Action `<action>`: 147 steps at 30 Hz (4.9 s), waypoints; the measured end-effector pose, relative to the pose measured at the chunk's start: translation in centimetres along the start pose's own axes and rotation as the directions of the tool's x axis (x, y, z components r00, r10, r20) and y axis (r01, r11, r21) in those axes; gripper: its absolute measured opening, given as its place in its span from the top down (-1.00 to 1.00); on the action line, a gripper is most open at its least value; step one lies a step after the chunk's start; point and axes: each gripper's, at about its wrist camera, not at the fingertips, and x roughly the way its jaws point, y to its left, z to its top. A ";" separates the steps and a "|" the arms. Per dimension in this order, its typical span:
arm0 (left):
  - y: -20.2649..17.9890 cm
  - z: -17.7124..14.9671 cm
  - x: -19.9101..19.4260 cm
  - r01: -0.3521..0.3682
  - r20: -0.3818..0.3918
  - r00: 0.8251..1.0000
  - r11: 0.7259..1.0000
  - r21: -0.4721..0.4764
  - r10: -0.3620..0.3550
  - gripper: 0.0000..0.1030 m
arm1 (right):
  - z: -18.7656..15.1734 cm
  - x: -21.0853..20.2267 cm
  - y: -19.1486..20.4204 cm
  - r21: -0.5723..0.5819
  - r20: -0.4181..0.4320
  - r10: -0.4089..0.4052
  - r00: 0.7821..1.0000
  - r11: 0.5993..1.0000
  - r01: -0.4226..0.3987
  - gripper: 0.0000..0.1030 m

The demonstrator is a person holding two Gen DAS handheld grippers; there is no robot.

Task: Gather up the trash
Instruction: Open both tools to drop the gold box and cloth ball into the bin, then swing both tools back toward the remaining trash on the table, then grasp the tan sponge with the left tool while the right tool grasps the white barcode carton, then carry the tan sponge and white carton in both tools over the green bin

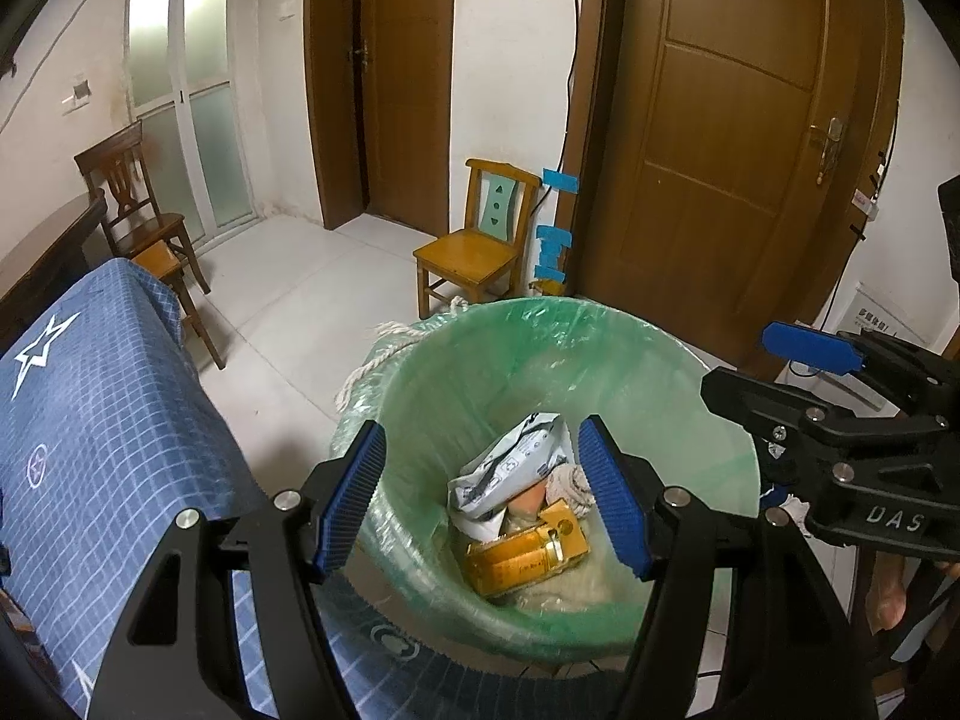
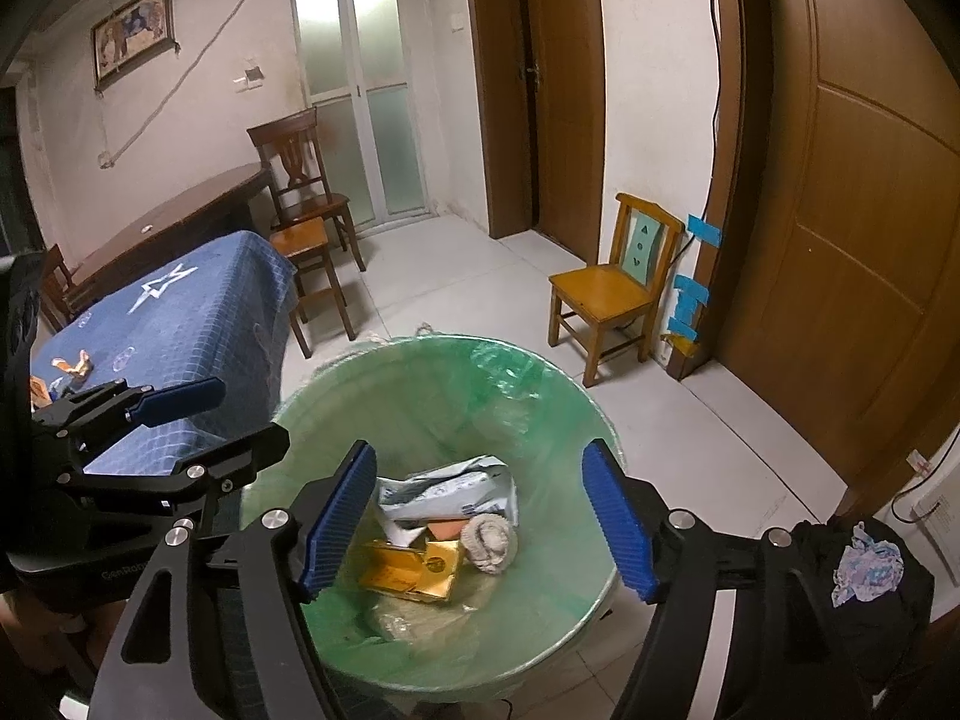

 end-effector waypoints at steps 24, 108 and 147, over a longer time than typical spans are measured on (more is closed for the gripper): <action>25.5 -12.6 -24.2 -0.271 0.006 0.961 0.942 -0.196 0.277 -0.52 | -4.5 -2.7 24.8 -0.258 -0.099 0.397 0.912 0.875 -0.409 -0.55; 26.3 -17.8 -28.8 -0.348 0.101 0.919 0.903 -0.252 0.382 0.28 | -4.7 -9.4 42.3 -0.500 0.062 0.469 0.881 0.778 -0.379 0.50; 6.5 -1.7 -15.3 -0.084 0.321 0.938 0.985 -0.153 0.130 0.28 | 3.2 -13.3 7.1 -0.136 0.288 0.024 0.957 0.991 0.017 0.50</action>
